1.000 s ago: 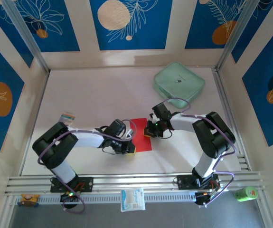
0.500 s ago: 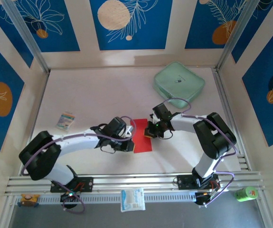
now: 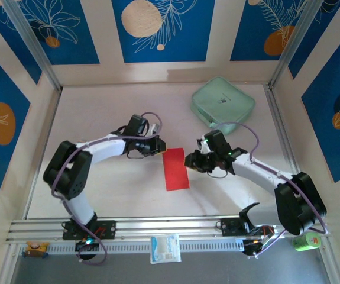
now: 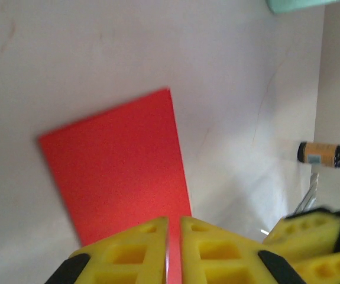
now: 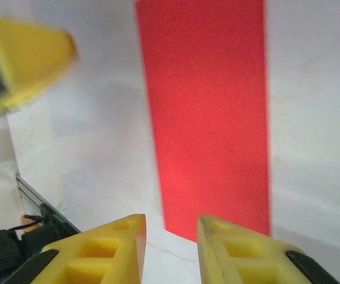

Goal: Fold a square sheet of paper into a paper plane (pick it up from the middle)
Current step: Fold the triangle a second time at the center of the table.

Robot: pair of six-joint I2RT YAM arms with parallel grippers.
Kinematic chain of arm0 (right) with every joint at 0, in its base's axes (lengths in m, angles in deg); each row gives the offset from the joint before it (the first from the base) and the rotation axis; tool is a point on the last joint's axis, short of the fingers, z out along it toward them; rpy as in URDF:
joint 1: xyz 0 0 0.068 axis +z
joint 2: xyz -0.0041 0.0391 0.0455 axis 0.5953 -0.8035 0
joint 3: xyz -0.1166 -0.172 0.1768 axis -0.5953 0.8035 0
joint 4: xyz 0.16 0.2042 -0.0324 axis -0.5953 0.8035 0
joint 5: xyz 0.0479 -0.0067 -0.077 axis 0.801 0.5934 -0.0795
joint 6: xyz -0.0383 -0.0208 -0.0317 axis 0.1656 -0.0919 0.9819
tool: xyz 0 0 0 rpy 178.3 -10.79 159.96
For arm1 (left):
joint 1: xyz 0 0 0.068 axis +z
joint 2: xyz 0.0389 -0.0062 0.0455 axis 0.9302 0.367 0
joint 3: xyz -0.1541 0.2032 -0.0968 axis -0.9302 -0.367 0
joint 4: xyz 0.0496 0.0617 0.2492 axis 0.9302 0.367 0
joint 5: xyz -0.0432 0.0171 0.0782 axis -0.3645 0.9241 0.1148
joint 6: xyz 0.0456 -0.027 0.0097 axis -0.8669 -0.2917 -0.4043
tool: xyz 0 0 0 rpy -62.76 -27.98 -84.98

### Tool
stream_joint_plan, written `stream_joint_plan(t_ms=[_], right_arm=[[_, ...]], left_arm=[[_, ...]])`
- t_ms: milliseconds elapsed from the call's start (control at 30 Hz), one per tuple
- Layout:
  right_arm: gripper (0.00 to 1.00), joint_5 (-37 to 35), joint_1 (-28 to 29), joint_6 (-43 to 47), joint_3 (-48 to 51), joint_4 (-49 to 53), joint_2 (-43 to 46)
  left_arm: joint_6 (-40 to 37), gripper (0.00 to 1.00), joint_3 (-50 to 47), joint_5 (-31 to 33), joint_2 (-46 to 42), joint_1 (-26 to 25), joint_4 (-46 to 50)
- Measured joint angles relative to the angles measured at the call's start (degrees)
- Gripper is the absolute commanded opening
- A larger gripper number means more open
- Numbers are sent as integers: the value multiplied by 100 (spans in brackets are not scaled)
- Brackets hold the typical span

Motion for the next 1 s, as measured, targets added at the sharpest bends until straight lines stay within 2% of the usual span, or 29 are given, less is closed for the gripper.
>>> stream_joint_plan(t_ms=[300,600,1000], right_arm=[[32,210,44,-361,372,214,-15],[39,380,111,-520,501,195,-74],[49,544,225,-669,501,162,-507]], left_arm=[[-138,14,566,-131,1016,85,17],[-94,14,428,-238,1340,195,-236],[81,13,142,-538,1340,284,-793]])
